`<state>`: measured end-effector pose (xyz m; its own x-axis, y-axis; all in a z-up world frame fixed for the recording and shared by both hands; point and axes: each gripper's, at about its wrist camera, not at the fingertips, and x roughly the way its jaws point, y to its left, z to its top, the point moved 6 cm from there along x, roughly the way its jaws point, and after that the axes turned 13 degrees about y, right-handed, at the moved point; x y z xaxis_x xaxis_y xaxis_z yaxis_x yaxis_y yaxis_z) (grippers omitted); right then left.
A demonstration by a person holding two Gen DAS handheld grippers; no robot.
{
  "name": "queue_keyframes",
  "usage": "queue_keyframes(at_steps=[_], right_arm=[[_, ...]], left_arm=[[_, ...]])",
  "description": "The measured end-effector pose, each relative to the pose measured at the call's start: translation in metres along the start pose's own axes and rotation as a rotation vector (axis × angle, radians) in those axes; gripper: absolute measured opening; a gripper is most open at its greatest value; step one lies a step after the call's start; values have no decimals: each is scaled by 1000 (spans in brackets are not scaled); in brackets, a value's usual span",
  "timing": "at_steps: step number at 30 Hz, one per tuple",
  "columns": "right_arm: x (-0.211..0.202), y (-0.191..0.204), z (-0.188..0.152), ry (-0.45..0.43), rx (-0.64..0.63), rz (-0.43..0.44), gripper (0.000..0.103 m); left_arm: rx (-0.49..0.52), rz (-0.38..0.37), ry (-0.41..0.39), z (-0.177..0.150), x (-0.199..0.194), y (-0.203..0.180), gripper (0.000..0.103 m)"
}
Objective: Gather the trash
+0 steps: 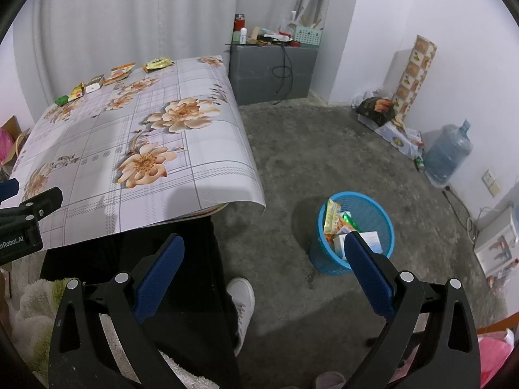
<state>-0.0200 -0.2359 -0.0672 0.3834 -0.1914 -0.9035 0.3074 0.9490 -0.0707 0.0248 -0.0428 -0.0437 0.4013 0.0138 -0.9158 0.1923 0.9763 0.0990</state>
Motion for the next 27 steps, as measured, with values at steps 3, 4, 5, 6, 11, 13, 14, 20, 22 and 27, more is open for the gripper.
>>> queue_keyframes(at_steps=[3, 4, 5, 6, 11, 13, 14, 20, 22, 27], right_arm=[[0, 0, 0, 0, -1, 0, 95], [0, 0, 0, 0, 0, 1, 95], [0, 0, 0, 0, -1, 1, 95], [0, 0, 0, 0, -1, 1, 95], [0, 0, 0, 1, 1, 2, 95], [0, 0, 0, 1, 0, 3, 95], [1, 0, 1, 1, -1, 2, 95], [1, 2, 1, 0, -1, 4, 95], [1, 4, 2, 1, -2, 5, 95], [1, 2, 2, 0, -1, 5, 95]], left_arm=[[-1, 0, 1, 0, 0, 0, 97], [-1, 0, 1, 0, 0, -1, 97], [-1, 1, 1, 0, 0, 0, 97], [-1, 0, 0, 0, 0, -1, 97], [2, 1, 1, 0, 0, -1, 97], [4, 2, 2, -2, 1, 0, 97], [5, 3, 3, -3, 2, 1, 97], [4, 4, 2, -1, 1, -1, 97], [4, 4, 2, -2, 1, 0, 97], [6, 4, 2, 0, 1, 0, 97]])
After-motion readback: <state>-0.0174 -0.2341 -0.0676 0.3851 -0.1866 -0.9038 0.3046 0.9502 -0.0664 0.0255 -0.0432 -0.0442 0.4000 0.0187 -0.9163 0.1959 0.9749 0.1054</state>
